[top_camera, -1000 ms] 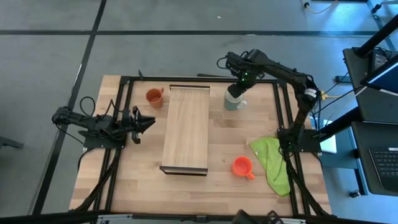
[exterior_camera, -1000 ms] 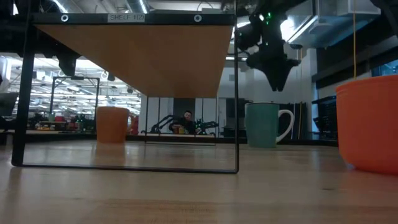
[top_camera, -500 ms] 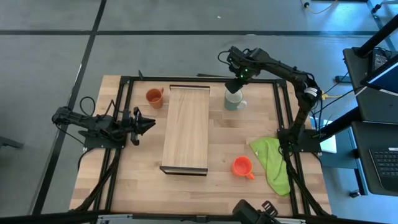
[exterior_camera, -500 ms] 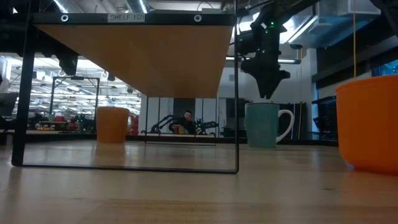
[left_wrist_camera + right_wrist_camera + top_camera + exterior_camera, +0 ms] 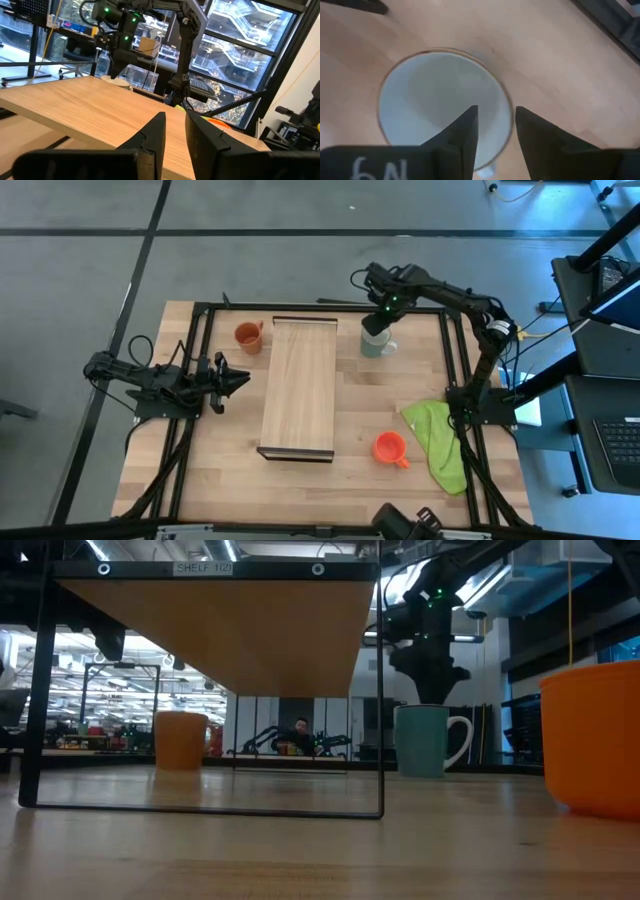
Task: Stack small to large cups/mugs on shelf
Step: Put the blue mug on the shelf
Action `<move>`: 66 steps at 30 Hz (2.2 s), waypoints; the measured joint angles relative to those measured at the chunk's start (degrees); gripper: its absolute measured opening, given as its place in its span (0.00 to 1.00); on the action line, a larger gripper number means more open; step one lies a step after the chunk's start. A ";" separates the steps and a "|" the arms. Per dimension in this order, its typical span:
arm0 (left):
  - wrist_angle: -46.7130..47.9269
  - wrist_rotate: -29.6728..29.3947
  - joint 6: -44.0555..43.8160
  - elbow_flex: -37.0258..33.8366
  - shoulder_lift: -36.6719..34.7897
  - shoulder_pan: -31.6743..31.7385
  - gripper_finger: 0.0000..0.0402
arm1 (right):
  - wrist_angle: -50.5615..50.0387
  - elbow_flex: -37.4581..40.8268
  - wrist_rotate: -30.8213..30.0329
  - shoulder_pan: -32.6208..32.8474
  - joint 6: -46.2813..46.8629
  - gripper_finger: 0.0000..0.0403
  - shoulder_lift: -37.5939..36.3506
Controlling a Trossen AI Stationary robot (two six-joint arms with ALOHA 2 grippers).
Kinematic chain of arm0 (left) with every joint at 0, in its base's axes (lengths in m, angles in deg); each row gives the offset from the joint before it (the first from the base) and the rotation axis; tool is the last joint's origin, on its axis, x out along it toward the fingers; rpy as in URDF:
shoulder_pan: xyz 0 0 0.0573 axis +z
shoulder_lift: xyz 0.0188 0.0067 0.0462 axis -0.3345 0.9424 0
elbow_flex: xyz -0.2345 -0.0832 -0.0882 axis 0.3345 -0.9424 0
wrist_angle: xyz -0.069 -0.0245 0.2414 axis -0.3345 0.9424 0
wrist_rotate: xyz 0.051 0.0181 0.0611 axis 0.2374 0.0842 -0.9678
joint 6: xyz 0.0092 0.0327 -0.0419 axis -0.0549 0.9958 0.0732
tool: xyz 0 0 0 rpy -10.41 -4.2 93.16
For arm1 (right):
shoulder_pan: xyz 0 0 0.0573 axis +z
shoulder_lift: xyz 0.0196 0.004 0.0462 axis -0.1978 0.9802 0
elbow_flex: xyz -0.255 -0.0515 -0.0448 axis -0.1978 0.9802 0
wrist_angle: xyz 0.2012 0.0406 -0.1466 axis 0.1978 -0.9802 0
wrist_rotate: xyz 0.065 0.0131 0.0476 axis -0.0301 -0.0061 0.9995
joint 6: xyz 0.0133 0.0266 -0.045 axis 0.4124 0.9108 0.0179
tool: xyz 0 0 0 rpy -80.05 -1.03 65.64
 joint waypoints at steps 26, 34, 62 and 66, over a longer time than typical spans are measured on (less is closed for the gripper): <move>0.00 -0.07 0.02 0.00 0.00 -0.02 0.17 | 7.04 5.77 -2.36 1.20 0.81 0.33 -0.11; 0.02 -0.13 0.04 0.00 0.00 0.00 0.17 | 7.15 5.77 -3.23 1.15 0.46 0.31 -0.11; -0.52 -0.12 -0.02 0.00 0.00 0.00 0.17 | 9.21 5.68 -3.39 1.28 3.49 0.17 -0.20; -0.52 -0.11 -0.02 0.00 0.00 0.00 0.17 | 9.45 5.68 -3.39 1.28 2.90 0.15 -0.20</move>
